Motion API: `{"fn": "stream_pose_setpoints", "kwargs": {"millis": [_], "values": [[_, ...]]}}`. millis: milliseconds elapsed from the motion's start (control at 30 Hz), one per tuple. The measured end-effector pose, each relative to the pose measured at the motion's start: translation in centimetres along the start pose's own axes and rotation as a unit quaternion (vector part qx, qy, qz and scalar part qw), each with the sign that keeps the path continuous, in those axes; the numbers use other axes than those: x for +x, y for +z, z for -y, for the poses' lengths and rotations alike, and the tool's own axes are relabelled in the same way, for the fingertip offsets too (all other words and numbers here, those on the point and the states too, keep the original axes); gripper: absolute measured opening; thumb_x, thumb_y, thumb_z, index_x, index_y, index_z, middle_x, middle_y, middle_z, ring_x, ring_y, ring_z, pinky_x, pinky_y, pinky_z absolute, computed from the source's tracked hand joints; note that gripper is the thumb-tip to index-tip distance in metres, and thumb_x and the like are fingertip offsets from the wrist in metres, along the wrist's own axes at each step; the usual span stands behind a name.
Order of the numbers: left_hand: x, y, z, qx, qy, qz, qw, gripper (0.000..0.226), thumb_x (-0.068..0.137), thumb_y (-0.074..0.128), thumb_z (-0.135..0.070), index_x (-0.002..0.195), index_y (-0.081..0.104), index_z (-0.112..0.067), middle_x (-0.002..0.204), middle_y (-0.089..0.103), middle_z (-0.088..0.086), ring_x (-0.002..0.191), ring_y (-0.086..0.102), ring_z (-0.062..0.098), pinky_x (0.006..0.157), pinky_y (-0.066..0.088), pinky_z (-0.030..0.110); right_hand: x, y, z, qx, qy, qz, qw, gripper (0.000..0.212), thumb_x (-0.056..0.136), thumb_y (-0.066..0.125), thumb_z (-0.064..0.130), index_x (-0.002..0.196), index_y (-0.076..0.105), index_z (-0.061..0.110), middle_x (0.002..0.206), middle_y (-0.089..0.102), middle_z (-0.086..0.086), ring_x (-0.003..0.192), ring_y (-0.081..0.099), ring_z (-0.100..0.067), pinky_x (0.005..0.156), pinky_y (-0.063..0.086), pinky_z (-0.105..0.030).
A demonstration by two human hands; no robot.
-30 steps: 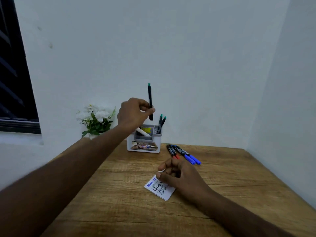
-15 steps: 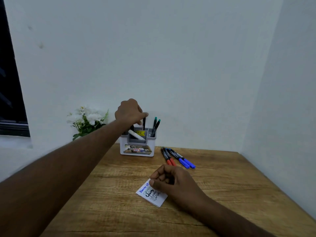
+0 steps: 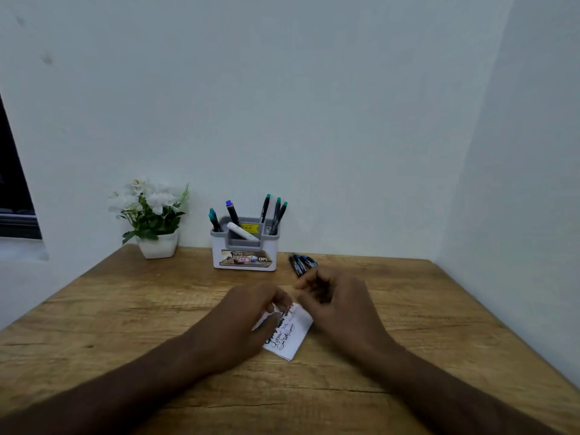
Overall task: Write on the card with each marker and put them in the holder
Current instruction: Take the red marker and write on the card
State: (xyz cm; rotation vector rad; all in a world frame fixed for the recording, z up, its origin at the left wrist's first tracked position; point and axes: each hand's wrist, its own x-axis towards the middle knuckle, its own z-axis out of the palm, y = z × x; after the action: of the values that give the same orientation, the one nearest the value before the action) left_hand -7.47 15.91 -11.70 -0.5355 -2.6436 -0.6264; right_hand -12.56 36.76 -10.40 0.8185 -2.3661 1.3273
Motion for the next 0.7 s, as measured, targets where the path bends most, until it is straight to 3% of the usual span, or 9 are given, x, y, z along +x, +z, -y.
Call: {"fn": "stream_pose_setpoints", "kwargs": {"millis": [67,133,233,367,433,567,700], "values": [[0.1,0.1,-0.1,0.018,0.015,0.015,1.0,0.025,0.101,0.063,-0.03,0.123,0.061,-0.04,0.117,0.061,-0.027,0.106,0.054,-0.008,0.083,0.038,0.005,1.0,-0.8,-1.3,-0.15,-0.063,0.016,0.987,0.022,0.097,0.073,0.022,0.118,0.077,0.026,0.112,0.074,0.011,0.103,0.065,-0.002,0.092,0.056,-0.023],[0.3,0.1,-0.4,0.039,0.026,0.03,0.998,0.025,0.102,0.062,-0.034,0.126,0.061,-0.04,0.121,0.059,-0.026,0.107,0.051,-0.007,0.085,0.036,0.005,1.6,-1.1,-2.3,-0.248,-0.057,0.086,0.963,0.04,0.103,0.063,0.033,0.143,0.063,0.03,0.147,0.055,0.005,0.13,0.048,-0.017,0.113,0.044,-0.035],[0.3,-0.3,-0.4,0.043,0.027,0.045,0.998,0.025,0.102,0.061,-0.038,0.127,0.059,-0.04,0.124,0.06,-0.025,0.11,0.053,-0.004,0.086,0.037,0.006,1.9,-1.1,-3.2,-0.331,-0.035,0.148,0.931,0.045,0.108,0.047,0.048,0.151,0.052,0.035,0.167,0.031,0.007,0.135,0.035,-0.028,0.117,0.034,-0.042],[0.4,-0.9,0.4,0.057,0.03,0.068,0.996,0.027,0.103,0.06,-0.041,0.13,0.057,-0.041,0.128,0.059,-0.025,0.112,0.052,-0.004,0.086,0.038,0.007,1.9,-1.7,-3.4,-0.312,-0.068,0.063,0.946,0.031,0.102,0.057,0.05,0.122,0.069,0.031,0.14,0.051,0.006,0.116,0.042,-0.014,0.098,0.039,-0.03],[0.4,-1.1,0.9,0.057,0.03,0.072,0.995,0.027,0.102,0.06,-0.043,0.129,0.056,-0.043,0.127,0.059,-0.025,0.112,0.051,-0.006,0.088,0.039,0.008,1.9,-1.8,-3.5,-0.298,-0.076,0.048,0.95,0.03,0.1,0.06,0.047,0.124,0.069,0.032,0.13,0.053,0.006,0.11,0.042,-0.012,0.094,0.042,-0.028],[0.4,-1.5,1.4,0.056,0.038,0.07,0.995,0.03,0.1,0.063,-0.044,0.129,0.056,-0.044,0.125,0.056,-0.029,0.109,0.047,-0.014,0.087,0.036,0.005,1.7,-1.1,-3.3,-0.313,-0.089,0.106,0.94,0.038,0.104,0.055,0.048,0.137,0.066,0.035,0.131,0.054,0.005,0.111,0.041,-0.015,0.094,0.04,-0.03],[0.5,-2.1,1.0,0.004,0.039,0.047,0.998,0.036,0.095,0.073,-0.036,0.129,0.06,-0.038,0.118,0.058,-0.028,0.106,0.054,-0.012,0.082,0.044,0.004,1.8,-1.4,-2.7,-0.29,-0.1,0.058,0.95,0.017,0.096,0.066,0.043,0.102,0.07,0.027,0.109,0.06,0.007,0.103,0.048,-0.013,0.087,0.046,-0.03]]}}
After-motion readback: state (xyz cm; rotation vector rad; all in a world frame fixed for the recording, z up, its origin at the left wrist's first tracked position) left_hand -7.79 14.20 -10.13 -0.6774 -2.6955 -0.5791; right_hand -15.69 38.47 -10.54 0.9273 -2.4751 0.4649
